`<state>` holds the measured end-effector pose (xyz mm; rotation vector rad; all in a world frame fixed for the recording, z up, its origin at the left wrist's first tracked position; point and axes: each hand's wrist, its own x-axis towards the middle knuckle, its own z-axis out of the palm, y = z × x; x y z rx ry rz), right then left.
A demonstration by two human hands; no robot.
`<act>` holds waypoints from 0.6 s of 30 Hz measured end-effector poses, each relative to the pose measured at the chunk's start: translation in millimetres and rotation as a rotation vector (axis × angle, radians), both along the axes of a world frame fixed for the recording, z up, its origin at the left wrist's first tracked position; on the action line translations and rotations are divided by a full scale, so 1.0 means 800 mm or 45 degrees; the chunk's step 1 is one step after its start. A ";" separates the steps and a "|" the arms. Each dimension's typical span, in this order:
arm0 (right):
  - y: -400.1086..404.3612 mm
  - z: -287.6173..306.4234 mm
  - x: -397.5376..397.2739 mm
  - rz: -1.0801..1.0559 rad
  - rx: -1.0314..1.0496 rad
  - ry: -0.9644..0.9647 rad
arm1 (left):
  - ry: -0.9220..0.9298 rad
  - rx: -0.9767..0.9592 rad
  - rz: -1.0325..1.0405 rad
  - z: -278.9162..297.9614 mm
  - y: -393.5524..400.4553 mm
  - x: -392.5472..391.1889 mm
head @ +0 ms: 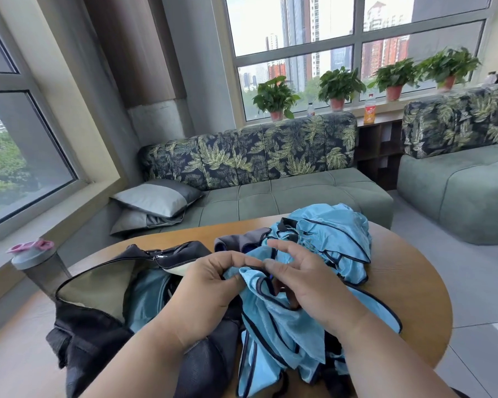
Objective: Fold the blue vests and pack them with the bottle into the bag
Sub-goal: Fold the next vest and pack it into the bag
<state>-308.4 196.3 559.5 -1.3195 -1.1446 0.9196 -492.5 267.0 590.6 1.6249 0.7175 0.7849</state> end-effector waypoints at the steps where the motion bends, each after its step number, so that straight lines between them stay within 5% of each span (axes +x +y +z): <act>1: 0.000 -0.001 0.000 0.056 0.016 0.050 | -0.006 0.001 -0.010 -0.001 0.000 0.000; 8: 0.005 -0.013 0.006 0.274 0.028 0.249 | -0.134 0.031 0.031 -0.005 0.009 0.000; 18: 0.008 -0.013 -0.001 0.145 0.057 0.056 | 0.018 0.187 0.135 -0.009 0.006 0.003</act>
